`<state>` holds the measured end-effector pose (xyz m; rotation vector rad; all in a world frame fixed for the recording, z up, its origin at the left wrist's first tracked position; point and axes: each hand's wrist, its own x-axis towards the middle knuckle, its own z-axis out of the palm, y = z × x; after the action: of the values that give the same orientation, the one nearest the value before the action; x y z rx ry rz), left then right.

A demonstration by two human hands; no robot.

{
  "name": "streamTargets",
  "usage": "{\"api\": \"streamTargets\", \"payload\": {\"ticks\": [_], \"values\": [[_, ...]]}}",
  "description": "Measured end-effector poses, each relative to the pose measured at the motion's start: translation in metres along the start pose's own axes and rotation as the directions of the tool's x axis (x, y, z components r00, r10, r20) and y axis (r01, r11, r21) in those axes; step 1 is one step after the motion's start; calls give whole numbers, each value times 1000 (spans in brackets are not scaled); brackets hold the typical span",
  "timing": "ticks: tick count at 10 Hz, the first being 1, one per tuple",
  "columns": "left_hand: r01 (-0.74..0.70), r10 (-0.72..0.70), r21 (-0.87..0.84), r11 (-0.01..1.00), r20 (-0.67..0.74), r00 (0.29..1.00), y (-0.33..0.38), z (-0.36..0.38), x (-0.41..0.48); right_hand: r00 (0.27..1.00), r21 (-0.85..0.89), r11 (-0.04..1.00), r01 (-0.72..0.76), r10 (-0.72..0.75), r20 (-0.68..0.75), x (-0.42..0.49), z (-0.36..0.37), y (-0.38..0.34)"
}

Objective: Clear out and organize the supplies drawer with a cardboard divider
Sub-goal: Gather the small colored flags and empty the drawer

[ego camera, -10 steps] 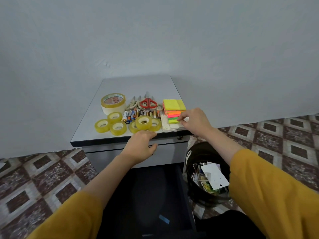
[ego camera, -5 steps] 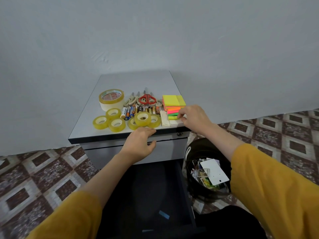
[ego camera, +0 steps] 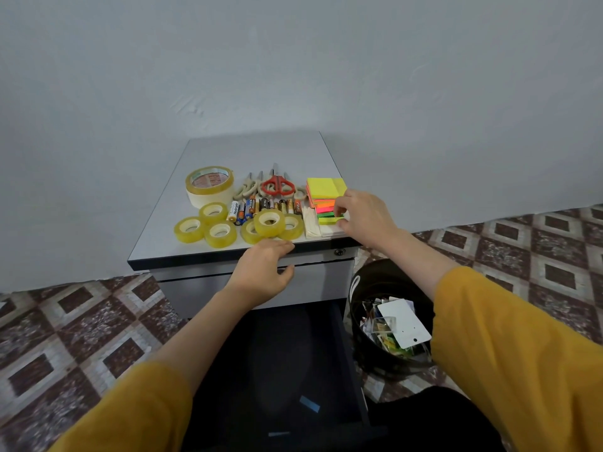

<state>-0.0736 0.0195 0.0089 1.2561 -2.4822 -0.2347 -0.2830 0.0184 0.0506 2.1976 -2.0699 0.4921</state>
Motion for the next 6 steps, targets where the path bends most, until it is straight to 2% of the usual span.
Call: {"api": "streamTargets", "payload": {"ticks": [6], "values": [[-3, 3, -4, 1000, -9, 1000, -3, 3, 0, 998, -57, 998, 14, -11, 62, 10, 8, -2]]}}
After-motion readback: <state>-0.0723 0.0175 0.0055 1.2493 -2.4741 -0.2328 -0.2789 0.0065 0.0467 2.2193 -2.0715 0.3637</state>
